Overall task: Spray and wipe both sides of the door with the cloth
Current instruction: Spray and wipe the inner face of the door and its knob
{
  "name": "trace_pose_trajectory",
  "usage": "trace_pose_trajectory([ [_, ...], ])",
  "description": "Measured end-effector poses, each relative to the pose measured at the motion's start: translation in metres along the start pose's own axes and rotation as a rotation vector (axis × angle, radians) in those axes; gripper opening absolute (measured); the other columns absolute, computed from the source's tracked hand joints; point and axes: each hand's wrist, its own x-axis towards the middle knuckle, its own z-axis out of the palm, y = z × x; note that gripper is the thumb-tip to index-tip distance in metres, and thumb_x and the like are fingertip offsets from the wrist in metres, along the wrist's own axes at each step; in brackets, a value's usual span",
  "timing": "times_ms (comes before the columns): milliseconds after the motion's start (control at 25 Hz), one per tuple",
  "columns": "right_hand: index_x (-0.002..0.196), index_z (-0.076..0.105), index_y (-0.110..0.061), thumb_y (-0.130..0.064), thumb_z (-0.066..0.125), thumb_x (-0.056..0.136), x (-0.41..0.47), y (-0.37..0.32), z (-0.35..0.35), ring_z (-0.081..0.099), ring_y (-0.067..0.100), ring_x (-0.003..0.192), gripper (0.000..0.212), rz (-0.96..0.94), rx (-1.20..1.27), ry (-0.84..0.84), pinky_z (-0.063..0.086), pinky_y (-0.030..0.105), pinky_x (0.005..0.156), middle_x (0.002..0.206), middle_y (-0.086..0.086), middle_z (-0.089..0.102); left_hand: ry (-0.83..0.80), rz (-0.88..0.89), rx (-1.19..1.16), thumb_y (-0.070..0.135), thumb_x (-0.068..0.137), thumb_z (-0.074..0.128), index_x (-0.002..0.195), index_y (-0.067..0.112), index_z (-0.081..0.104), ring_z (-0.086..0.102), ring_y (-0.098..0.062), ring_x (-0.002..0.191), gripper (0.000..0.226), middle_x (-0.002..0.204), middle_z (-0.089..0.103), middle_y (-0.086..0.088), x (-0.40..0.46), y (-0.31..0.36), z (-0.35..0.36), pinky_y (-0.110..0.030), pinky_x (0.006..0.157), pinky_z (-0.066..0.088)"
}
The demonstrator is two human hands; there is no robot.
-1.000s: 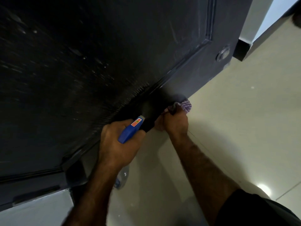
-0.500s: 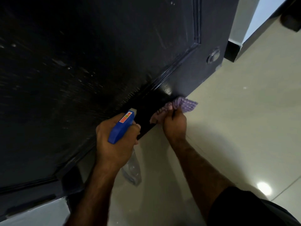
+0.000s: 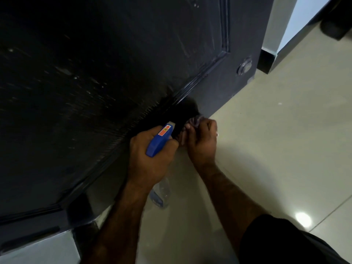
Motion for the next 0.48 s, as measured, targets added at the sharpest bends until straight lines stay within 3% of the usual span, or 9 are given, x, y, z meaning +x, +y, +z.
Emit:
trace_pose_trajectory([
  [80,0.116,0.067,-0.008,-0.029,0.064,0.107,-0.003,-0.001,0.000,0.062,0.021,0.103,0.023,0.256,0.020,-0.068,0.050,0.018,0.080,0.118,0.013,0.058,-0.003,-0.026,0.013,0.029,0.086,0.066,0.071,0.001,0.059,0.052,-0.046,0.053,0.033,0.059,0.053,-0.023,-0.004,-0.007,0.006,-0.053,0.048,0.046],
  [160,0.114,0.067,-0.003,-0.029,0.061,0.108,0.013,-0.042,-0.007,0.059,-0.006,0.096,0.027,0.315,0.165,0.012,0.037,0.000,0.072,0.115,0.019,0.060,0.008,-0.035,-0.003,0.027,0.085,0.066,0.070,0.001,0.057,0.051,-0.046,0.053,0.032,0.059,0.052,-0.023,-0.007,-0.012,0.009,-0.053,0.049,0.046],
  [240,0.106,0.067,-0.003,-0.032,0.060,0.106,0.029,-0.087,-0.018,0.057,-0.002,0.094,0.030,0.027,0.287,0.107,0.042,0.008,0.079,0.108,0.015,0.056,0.052,-0.054,-0.058,0.026,0.082,0.067,0.069,-0.001,0.056,0.050,-0.047,0.053,0.032,0.060,0.052,-0.025,-0.008,-0.011,0.009,-0.051,0.049,0.046],
  [320,0.106,0.067,-0.001,-0.035,0.061,0.104,0.037,-0.101,-0.021,0.057,0.022,0.100,0.035,-0.292,0.279,0.068,0.048,0.026,0.085,0.109,0.014,0.053,0.091,-0.077,-0.137,0.023,0.079,0.067,0.068,-0.003,0.057,0.050,-0.047,0.053,0.030,0.060,0.053,-0.025,-0.006,-0.006,0.008,-0.048,0.048,0.045],
  [360,0.109,0.067,0.001,-0.037,0.061,0.105,0.040,-0.092,-0.020,0.056,0.029,0.102,0.040,-0.358,0.206,0.052,0.049,0.032,0.087,0.112,0.017,0.052,0.100,-0.081,-0.163,0.021,0.078,0.067,0.068,-0.003,0.058,0.051,-0.046,0.053,0.028,0.061,0.054,-0.026,-0.005,-0.003,0.008,-0.048,0.049,0.045],
  [400,0.113,0.067,0.003,-0.040,0.059,0.106,0.040,-0.071,-0.017,0.056,0.033,0.104,0.044,-0.351,0.134,0.050,0.050,0.036,0.088,0.114,0.019,0.052,0.108,-0.091,-0.176,0.019,0.077,0.066,0.067,-0.003,0.059,0.053,-0.046,0.053,0.025,0.061,0.055,-0.026,-0.003,-0.002,0.009,-0.048,0.050,0.046],
  [480,0.119,0.064,0.000,-0.042,0.052,0.110,0.034,-0.023,-0.010,0.057,0.034,0.107,0.045,-0.151,0.067,0.048,0.050,0.036,0.088,0.119,0.020,0.055,0.123,-0.128,-0.155,0.017,0.076,0.067,0.063,0.002,0.059,0.054,-0.044,0.051,0.021,0.058,0.056,-0.024,0.002,-0.003,0.013,-0.049,0.050,0.048],
])
